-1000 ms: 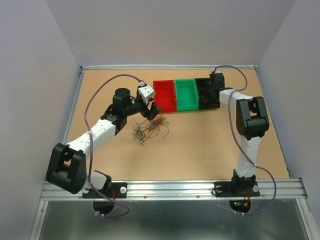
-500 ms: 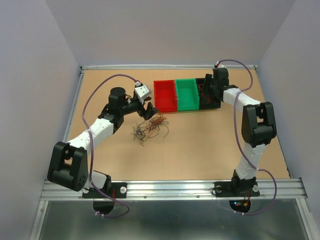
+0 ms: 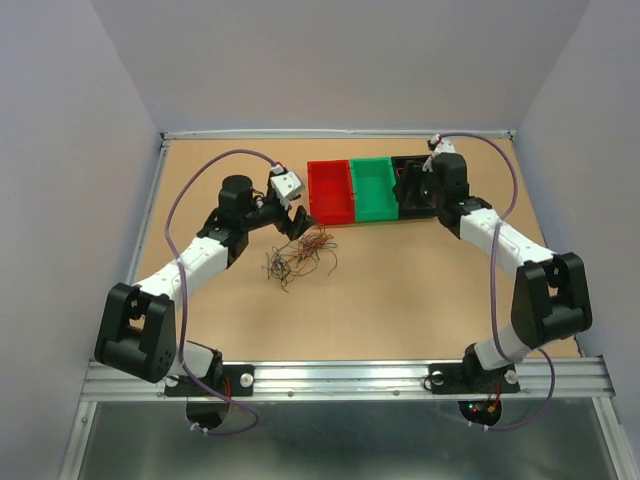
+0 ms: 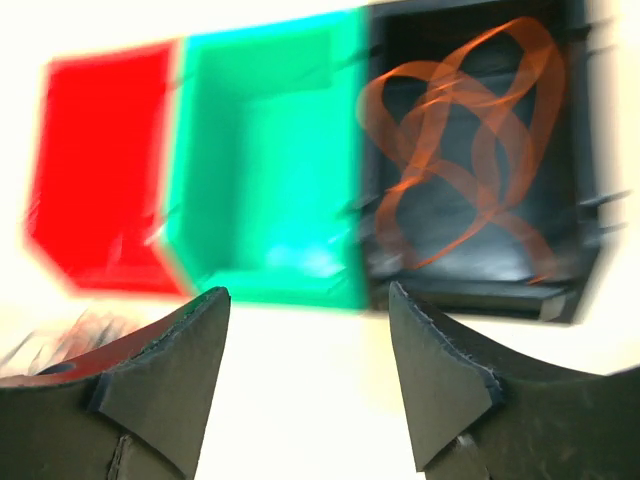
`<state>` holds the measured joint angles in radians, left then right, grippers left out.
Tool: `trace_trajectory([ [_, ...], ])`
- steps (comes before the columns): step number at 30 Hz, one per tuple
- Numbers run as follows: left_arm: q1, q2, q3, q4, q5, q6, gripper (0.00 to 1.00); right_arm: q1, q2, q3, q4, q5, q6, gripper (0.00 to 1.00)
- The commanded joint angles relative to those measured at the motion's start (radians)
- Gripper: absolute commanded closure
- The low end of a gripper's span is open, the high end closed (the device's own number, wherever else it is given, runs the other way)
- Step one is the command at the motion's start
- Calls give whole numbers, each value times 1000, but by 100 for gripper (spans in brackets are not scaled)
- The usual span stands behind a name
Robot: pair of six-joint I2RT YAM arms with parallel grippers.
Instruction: Untangle the cables
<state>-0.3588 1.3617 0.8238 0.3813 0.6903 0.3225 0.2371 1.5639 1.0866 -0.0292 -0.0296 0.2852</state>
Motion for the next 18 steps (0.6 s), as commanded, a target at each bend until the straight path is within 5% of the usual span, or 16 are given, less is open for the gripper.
trace_trajectory([
  [1, -23, 22, 41, -42, -70, 44, 11, 105, -120, -160, 132, -96, -1, 30],
  [7, -124, 79, 64, -120, -265, 139, 18, 201, -258, -402, 315, -72, 58, 33],
  [18, -193, 152, 103, -163, -362, 179, 30, 231, -378, -790, 630, -53, 134, 39],
])
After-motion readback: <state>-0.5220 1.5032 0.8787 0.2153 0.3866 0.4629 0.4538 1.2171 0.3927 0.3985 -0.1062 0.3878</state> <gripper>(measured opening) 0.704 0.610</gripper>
